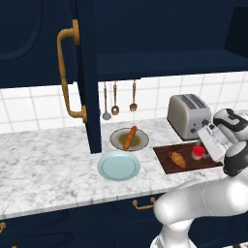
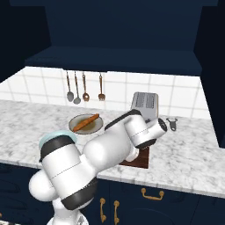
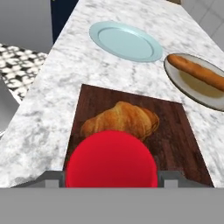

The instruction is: From the different types of pastries on the counter, select a croissant and place it on the cutting board. Then retrieve a jar of jam from the cabinet and place it alongside the croissant on the cutting board.

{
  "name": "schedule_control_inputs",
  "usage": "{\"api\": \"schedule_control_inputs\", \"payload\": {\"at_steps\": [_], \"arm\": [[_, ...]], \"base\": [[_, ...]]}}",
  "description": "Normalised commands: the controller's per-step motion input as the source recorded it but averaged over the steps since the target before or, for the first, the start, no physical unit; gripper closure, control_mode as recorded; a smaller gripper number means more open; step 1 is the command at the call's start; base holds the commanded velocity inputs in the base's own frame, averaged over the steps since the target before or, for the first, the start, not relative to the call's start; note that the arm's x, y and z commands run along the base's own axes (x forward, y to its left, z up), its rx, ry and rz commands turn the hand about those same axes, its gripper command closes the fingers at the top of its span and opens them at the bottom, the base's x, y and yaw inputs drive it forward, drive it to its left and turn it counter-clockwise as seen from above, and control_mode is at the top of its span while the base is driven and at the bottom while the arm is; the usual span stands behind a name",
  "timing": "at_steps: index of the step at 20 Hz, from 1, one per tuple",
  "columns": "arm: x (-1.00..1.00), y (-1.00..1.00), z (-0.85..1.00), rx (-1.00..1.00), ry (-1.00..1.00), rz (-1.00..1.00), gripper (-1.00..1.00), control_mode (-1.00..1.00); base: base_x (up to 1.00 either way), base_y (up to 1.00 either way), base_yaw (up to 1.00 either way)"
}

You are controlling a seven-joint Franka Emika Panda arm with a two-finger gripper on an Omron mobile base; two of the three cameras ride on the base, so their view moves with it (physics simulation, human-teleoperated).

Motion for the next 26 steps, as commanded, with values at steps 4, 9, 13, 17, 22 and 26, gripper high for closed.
{"api": "schedule_control_inputs", "payload": {"at_steps": [4, 9, 13, 17, 22, 26], "arm": [[0.03, 0.05, 0.0, 0.0, -0.01, 0.0, -1.0, -1.0], [0.01, 0.0, 0.0, 0.0, -0.03, 0.0, -1.0, -1.0], [0.01, 0.0, 0.0, 0.0, -0.05, 0.0, -1.0, -1.0], [0.02, 0.0, 0.0, 0.0, -0.04, 0.0, -1.0, -1.0], [0.03, -0.46, 0.06, 0.08, -0.01, 0.0, -1.0, -1.0], [0.0, -1.0, 0.26, 0.26, 0.0, 0.0, -1.0, -1.0]], "base": [[0.0, 0.0, 0.0], [0.0, 0.0, 0.0], [0.0, 0.0, 0.0], [0.0, 0.0, 0.0], [0.0, 0.0, 0.0], [0.0, 0.0, 0.0]]}}
